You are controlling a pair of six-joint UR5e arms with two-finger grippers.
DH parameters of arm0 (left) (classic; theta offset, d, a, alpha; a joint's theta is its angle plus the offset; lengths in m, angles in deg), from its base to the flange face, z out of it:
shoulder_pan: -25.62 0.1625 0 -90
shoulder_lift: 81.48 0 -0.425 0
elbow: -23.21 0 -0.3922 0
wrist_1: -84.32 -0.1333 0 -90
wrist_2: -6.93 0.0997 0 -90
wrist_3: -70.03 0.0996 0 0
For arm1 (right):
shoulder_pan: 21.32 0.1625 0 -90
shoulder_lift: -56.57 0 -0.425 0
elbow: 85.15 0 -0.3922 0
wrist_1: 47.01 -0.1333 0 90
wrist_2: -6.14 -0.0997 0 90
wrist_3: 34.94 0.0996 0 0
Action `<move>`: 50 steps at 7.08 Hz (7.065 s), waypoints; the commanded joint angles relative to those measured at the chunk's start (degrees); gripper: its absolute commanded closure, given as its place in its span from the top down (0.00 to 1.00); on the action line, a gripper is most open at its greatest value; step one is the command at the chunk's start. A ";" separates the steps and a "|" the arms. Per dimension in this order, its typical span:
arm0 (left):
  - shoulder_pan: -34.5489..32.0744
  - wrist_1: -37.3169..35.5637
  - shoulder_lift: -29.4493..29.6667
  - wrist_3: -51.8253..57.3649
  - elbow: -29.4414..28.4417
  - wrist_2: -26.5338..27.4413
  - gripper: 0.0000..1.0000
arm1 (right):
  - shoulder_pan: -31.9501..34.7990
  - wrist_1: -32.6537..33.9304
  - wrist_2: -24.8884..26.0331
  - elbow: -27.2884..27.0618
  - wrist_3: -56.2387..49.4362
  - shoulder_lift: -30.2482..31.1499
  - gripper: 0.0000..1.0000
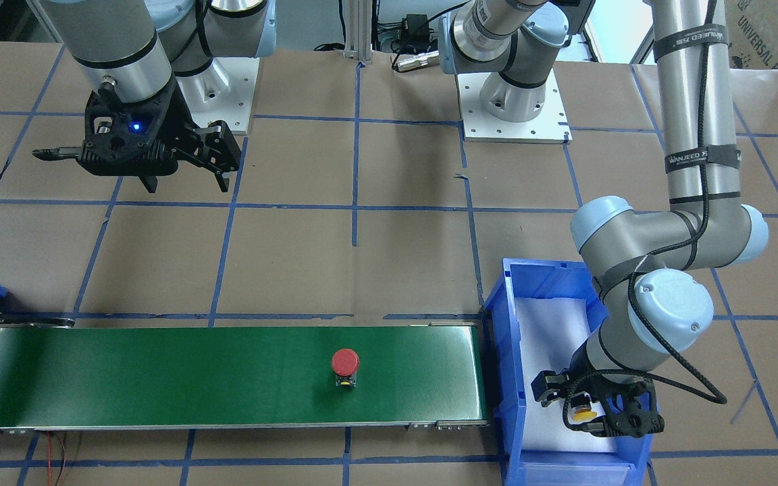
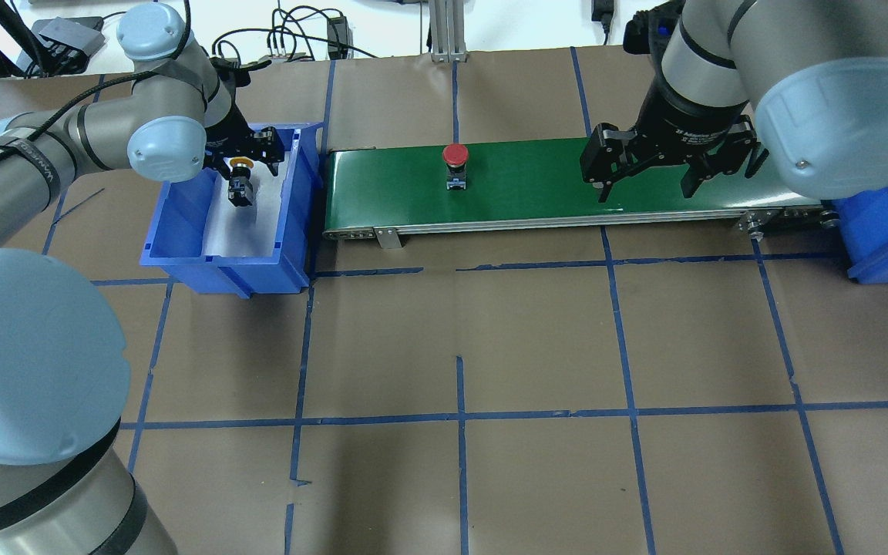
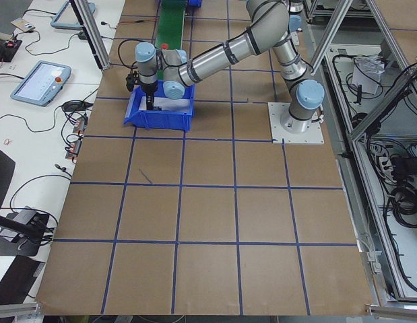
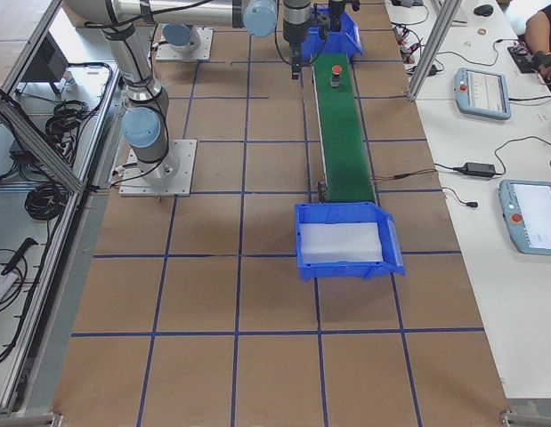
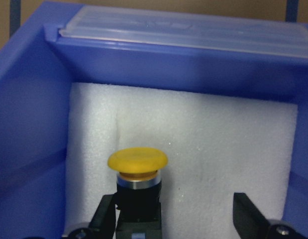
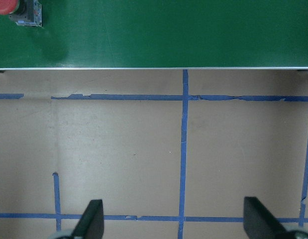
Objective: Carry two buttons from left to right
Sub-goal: 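Lower the left gripper and grasp the yellow button, then lift the yellow button and place it on the green conveyor, then raise the left gripper away while the right gripper moves to the conveyor's far end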
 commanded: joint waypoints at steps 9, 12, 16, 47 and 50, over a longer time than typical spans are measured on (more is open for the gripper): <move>0.61 -0.66 1.63 1.91 -0.87 0.00 0.73 | 0.38 -0.76 1.24 1.14 -0.35 0.72 1.00; 0.61 -2.33 2.42 2.17 -0.96 0.08 0.48 | 0.38 -1.02 1.15 0.79 -2.20 0.72 1.00; 0.61 -1.81 -0.46 2.87 -0.52 0.52 0.28 | 0.47 -0.93 1.15 0.79 -2.20 0.72 1.00; -5.32 31.75 -29.51 -2.11 1.24 -6.10 1.00 | -10.77 -3.57 1.41 21.62 -39.42 -20.37 0.98; -9.07 33.67 -33.68 -2.92 2.54 -2.37 1.00 | -14.38 -3.48 0.89 18.92 -51.67 -22.40 1.00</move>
